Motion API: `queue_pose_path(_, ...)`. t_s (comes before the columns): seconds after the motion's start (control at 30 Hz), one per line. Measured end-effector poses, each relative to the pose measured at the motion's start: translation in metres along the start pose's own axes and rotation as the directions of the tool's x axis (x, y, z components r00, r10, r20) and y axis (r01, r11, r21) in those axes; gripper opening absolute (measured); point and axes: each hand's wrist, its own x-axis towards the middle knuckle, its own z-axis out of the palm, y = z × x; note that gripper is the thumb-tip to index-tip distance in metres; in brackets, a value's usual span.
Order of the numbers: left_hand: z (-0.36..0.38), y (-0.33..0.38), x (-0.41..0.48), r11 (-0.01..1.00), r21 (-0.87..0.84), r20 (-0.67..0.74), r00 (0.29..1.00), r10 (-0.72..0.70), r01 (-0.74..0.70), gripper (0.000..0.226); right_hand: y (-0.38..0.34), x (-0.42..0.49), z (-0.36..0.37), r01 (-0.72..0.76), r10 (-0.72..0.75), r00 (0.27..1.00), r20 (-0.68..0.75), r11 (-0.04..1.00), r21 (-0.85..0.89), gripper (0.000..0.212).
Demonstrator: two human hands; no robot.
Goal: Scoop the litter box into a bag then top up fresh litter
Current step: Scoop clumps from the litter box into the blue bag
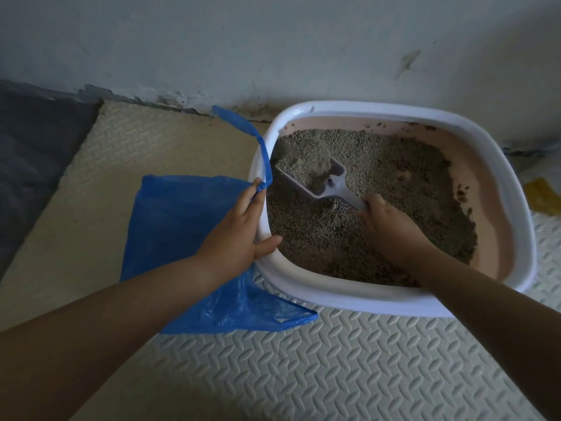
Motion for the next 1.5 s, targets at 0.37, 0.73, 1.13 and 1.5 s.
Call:
queue_pose_path(0.37,-0.005,0.005,-0.001,1.000,0.024,0.047,0.999,-0.016,0.015,0.086,0.013,-0.028,-0.024,0.061,-0.067,0.995,-0.078,0.995,-0.073,0.021)
queue_pose_path(0.73,-0.008,0.007,-0.001,0.999,0.044,0.063,0.998,-0.030,0.027,0.086,0.021,-0.043,-0.039,0.057,-0.070,0.991,-0.111,0.992,-0.113,0.022)
queue_pose_path(1.13,-0.007,0.007,0.000,0.999,0.031,0.063,0.998,-0.030,0.029,0.086,0.082,-0.063,-0.079,-0.025,0.016,0.999,-0.031,0.957,-0.288,0.024)
queue_pose_path(1.5,-0.005,0.007,0.001,0.998,0.066,0.044,0.999,-0.020,0.018,0.085,0.035,-0.038,-0.053,-0.005,0.040,0.994,0.097,0.940,-0.341,0.019)
